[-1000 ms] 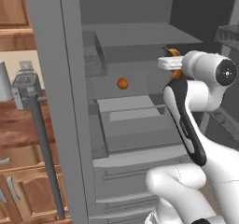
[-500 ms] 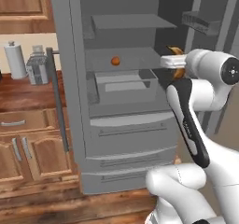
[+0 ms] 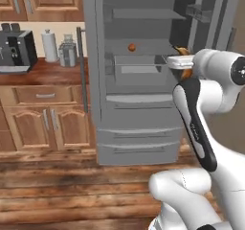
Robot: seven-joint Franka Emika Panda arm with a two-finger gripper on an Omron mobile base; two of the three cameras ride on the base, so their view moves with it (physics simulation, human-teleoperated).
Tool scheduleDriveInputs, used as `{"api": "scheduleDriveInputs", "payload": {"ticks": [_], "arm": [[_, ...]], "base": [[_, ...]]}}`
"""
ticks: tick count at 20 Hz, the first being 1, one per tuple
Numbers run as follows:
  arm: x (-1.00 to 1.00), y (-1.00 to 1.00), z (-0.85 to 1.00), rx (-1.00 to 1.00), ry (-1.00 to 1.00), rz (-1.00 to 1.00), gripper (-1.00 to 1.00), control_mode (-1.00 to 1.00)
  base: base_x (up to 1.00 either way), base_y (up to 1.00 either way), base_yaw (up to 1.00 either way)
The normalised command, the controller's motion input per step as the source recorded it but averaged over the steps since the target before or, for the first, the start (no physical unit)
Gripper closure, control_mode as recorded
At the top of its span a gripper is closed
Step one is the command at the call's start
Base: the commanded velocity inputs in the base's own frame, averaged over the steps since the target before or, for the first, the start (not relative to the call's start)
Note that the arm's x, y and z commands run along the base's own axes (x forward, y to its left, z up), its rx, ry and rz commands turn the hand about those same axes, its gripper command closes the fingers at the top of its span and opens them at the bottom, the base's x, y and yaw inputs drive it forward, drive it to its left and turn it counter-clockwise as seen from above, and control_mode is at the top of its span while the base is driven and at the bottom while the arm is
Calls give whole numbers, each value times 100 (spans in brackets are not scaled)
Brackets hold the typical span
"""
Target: Retrieve the banana and mango from the fridge and place them into the bowl on the dining table.
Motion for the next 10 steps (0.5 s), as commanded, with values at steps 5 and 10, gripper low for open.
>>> {"api": "scheduleDriveInputs", "payload": {"ticks": [5, 10], "arm": [[0, 0, 0, 0, 0, 0, 100, 100], [0, 0, 0, 0, 0, 0, 100, 100]], "base": [[-61, 4, 54], [-49, 0, 67]]}}
